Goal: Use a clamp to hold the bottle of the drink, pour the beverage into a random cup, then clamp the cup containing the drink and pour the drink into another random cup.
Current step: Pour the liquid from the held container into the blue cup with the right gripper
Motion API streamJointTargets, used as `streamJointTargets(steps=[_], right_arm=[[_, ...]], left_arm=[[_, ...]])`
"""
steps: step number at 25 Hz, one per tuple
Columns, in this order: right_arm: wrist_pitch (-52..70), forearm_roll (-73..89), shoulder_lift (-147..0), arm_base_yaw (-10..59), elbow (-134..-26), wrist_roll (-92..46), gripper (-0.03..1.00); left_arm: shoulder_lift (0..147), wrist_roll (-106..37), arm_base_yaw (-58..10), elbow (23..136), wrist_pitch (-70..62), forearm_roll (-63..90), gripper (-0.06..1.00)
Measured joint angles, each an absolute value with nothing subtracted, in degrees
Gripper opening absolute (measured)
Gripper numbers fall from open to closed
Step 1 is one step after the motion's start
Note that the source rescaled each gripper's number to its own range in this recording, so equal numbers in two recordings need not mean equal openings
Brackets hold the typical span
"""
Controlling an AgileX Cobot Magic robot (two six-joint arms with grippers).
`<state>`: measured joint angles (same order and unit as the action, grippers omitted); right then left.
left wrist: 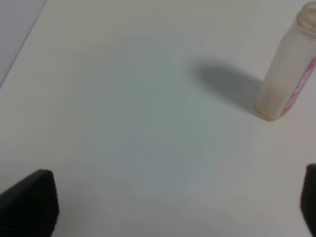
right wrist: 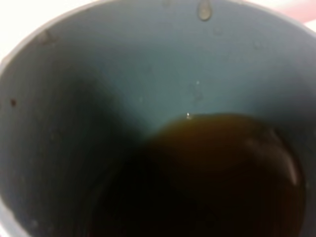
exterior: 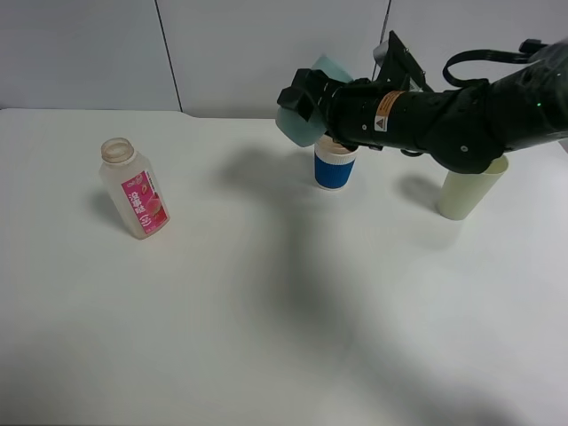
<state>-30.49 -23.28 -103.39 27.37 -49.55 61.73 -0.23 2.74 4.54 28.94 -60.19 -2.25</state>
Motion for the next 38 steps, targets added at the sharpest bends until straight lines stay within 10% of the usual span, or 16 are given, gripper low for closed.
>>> streamJointTargets(steps=[38], right_arm=[[-37.79, -23.01, -104.85, 27.01, -49.55, 65.27, 0.0]], left_arm=[[-0.23, 2.74, 4.54, 28.94, -60.19, -2.25, 1.0]])
